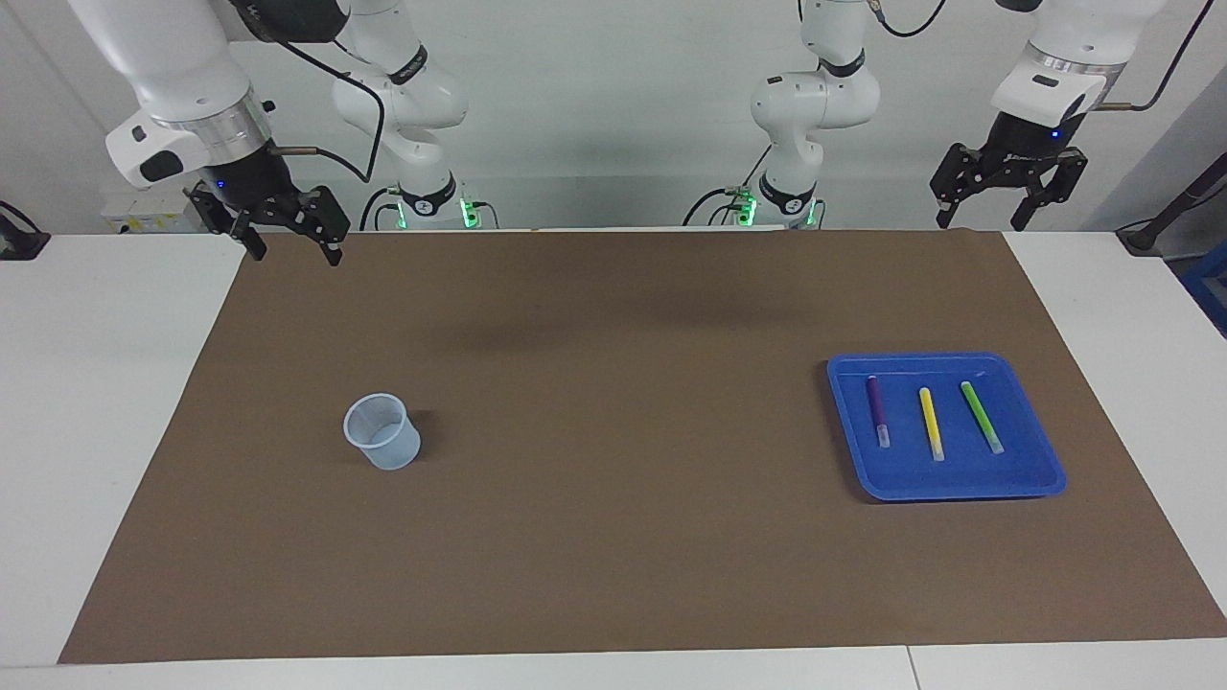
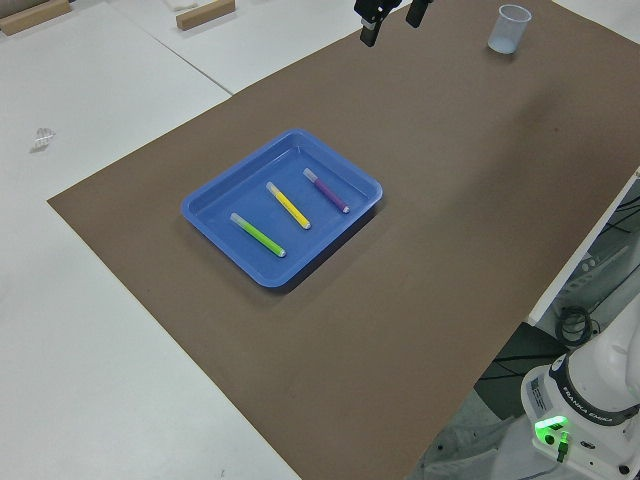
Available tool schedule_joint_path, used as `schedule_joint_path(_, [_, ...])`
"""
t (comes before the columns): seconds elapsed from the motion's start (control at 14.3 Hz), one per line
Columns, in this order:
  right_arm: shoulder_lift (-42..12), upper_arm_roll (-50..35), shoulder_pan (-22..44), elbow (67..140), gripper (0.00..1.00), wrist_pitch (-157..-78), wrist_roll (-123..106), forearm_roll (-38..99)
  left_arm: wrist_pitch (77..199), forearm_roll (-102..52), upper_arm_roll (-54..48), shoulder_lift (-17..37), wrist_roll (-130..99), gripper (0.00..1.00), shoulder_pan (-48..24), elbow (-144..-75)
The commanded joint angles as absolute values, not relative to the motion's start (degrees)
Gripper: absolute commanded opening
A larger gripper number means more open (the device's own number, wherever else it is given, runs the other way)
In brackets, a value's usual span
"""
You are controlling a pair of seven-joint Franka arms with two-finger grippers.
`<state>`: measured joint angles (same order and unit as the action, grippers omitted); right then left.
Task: Right arm passes pens to left for tray arrangement
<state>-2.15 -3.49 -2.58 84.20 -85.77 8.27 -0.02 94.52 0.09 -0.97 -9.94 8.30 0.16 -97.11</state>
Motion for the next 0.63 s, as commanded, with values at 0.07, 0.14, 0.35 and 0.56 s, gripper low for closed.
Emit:
schedule_joint_path(0.07, [-1.1, -3.3, -2.7, 85.6, 1.0, -86.8, 6.6, 0.5, 94.7, 1.1, -0.5, -10.9, 7.8, 1.0, -1.3, -97.9])
schedule_joint_path(0.14, [-1.1, -3.2, -2.7, 85.6, 1.0, -86.8, 6.6, 0.5, 94.7, 1.1, -0.5, -10.9, 7.9, 1.0, -1.4, -97.9])
schedule_joint_path(0.35, [-1.1, -3.2, -2.7, 85.6, 1.0, -86.7, 6.6, 0.5, 93.9, 1.1, -0.5, -11.0, 7.9, 1.0, -1.8, -97.9])
schedule_joint_path(0.56, [-1.1, -3.3, -2.7, 85.6, 1.0, -86.7, 6.6, 0.5, 93.9, 1.1, -0.5, -11.0, 7.9, 1.0, -1.7, -97.9])
